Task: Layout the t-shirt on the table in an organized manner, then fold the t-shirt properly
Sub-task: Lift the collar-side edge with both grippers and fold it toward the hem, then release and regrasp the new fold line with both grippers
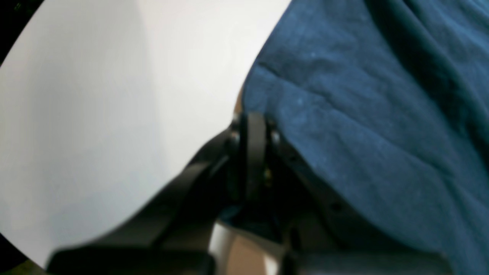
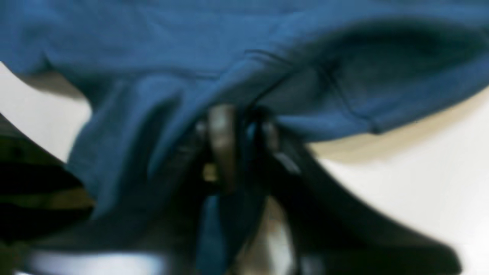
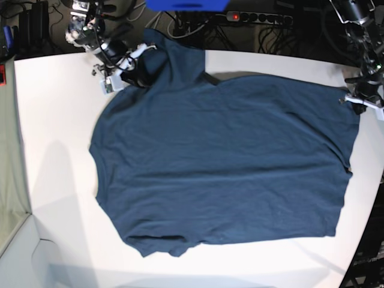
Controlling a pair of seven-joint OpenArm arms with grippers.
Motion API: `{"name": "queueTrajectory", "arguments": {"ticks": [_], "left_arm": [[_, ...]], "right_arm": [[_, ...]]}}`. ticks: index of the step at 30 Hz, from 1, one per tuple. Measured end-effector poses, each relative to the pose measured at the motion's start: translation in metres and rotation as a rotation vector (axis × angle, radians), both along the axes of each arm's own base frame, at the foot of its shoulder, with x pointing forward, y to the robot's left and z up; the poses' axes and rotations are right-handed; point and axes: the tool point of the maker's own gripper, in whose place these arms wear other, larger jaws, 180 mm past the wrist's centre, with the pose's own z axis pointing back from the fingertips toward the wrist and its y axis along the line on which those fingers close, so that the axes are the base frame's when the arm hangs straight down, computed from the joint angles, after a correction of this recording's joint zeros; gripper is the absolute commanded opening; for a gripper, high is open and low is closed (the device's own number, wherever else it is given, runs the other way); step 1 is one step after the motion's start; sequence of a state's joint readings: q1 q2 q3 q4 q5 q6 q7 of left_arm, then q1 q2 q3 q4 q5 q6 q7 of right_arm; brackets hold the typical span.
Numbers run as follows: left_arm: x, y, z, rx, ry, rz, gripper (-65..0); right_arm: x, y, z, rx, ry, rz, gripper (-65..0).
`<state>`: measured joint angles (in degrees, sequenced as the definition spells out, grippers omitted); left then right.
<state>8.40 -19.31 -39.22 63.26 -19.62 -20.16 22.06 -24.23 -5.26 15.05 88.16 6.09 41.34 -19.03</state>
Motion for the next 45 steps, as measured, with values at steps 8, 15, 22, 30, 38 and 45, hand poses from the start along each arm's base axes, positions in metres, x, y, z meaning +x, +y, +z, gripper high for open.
{"name": "queueTrajectory", "arguments": {"ticks": [8,15,22,30,38,45], "left_arm": [[0.000,-0.010,0.008,0.004,0.032,-0.046,-64.9],[0.011,-0.029,0.029,0.027,0.070,-0.127,-64.9],[0.041,-0.023,0.071,0.068,-0.049,-0.115,-64.9],[0.057,-0.012,0.096,0.056,-0.071,-0.074,-64.9],[0.069,-0.021,0.098,0.028,-0.096,-0.067,-64.9],[0.083,-0.020,0.096,0.000,-0.113,-0.052,-64.9]], "right_arm": [[-0.006,-0.028,0.012,-0.179,0.043,0.043,-65.0],[0.012,-0.075,0.043,-0.456,0.085,0.067,-65.0],[0.050,-0.089,0.062,-0.514,0.059,0.055,-65.0],[0.082,-0.087,0.082,-0.516,-0.015,0.038,-65.0],[0.123,-0.087,0.111,-0.515,-0.117,0.009,-65.0],[0.153,-0.082,0.094,-0.456,-0.083,0.019,-65.0]]}}
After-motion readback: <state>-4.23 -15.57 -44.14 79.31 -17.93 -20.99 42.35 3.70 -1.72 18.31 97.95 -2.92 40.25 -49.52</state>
